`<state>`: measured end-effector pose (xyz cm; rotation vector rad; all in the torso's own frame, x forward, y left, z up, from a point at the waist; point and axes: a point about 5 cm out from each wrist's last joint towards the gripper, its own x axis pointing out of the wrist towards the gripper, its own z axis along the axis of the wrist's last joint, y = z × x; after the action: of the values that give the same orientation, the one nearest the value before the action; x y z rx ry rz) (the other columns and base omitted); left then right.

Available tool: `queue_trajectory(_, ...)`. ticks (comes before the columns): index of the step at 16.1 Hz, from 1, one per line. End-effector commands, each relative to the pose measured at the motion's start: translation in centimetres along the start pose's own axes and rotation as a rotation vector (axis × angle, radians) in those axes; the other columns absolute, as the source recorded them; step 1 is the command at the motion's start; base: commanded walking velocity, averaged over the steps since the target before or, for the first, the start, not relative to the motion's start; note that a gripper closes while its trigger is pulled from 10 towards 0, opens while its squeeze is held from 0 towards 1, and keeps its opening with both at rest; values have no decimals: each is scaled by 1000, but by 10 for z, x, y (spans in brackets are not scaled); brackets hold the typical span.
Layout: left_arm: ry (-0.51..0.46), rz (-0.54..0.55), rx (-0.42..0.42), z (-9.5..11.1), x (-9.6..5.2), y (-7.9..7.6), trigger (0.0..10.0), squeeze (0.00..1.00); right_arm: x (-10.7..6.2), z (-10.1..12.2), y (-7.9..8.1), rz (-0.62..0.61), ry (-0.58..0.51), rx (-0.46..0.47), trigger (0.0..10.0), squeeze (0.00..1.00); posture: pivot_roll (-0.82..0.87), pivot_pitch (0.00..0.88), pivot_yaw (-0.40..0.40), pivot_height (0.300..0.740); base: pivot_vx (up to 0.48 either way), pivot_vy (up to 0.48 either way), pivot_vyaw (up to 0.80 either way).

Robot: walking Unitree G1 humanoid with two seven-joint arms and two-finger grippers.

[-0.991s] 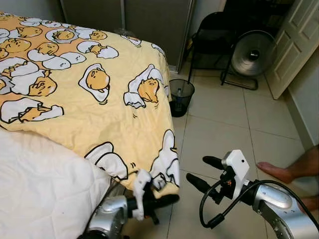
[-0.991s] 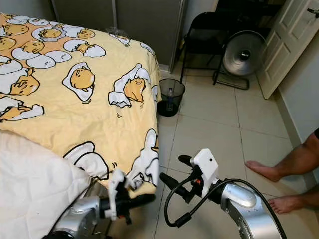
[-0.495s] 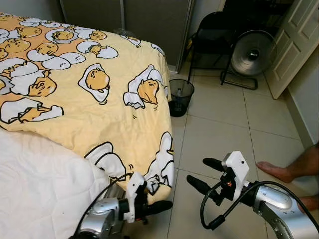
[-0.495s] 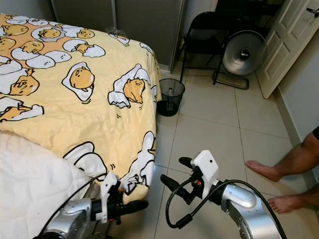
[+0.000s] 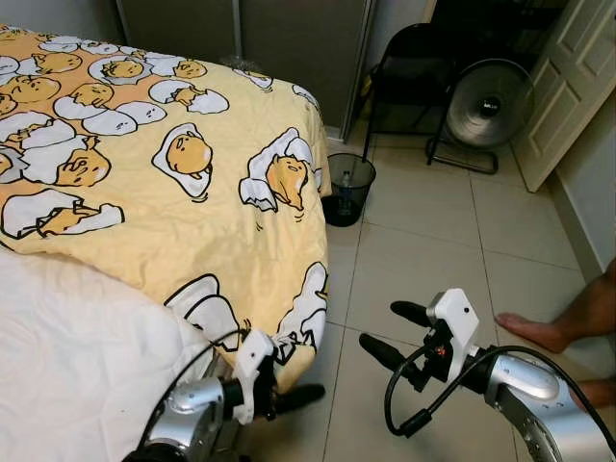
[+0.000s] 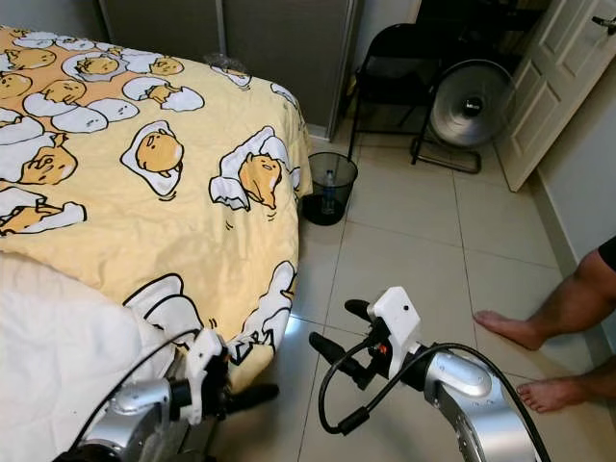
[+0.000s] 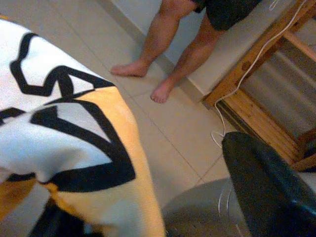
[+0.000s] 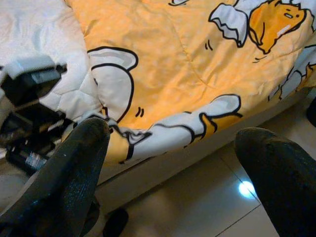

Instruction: Clean up the room

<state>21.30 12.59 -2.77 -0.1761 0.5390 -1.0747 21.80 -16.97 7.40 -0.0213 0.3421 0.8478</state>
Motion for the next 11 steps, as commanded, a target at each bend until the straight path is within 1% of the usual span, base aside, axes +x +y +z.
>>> queue_trajectory(1,35,27,0,-5,-1,2,10000,1000,-2,0,-3,-19,1,-4,10000,0,-179,17,-43,740,0,0,0)
queue_trajectory(4,83,55,-18,-13,-3,4,10000,1000,-4,-1,-4,-22,3,-7,10000,0,-182,16,-43,740,0,0,0)
queue_trajectory(6,180,96,-6,-25,-12,7,10000,1000,-5,0,-4,-25,3,-8,10000,0,-187,15,-40,740,0,0,0)
queue_trajectory(7,221,169,10,-29,-18,12,10000,1000,-5,0,-4,-27,2,-8,10000,0,-190,14,-36,740,0,0,0)
queue_trajectory(8,219,272,5,-28,-23,20,10000,1000,-5,0,-4,-29,1,-7,10000,0,-190,14,-36,740,0,0,0)
queue_trajectory(9,149,431,-45,-21,-32,33,10000,1000,-5,0,-4,-32,-1,-7,10000,0,-190,15,-34,740,0,0,0)
queue_trajectory(10,25,604,-95,-9,-45,48,10000,1000,-5,0,-4,-35,-2,-7,10000,0,-193,16,-35,740,0,0,0)
queue_trajectory(11,-9,602,-79,-3,-42,49,10000,1000,-5,0,-3,-35,-1,-6,10000,0,-194,18,-35,740,0,0,0)
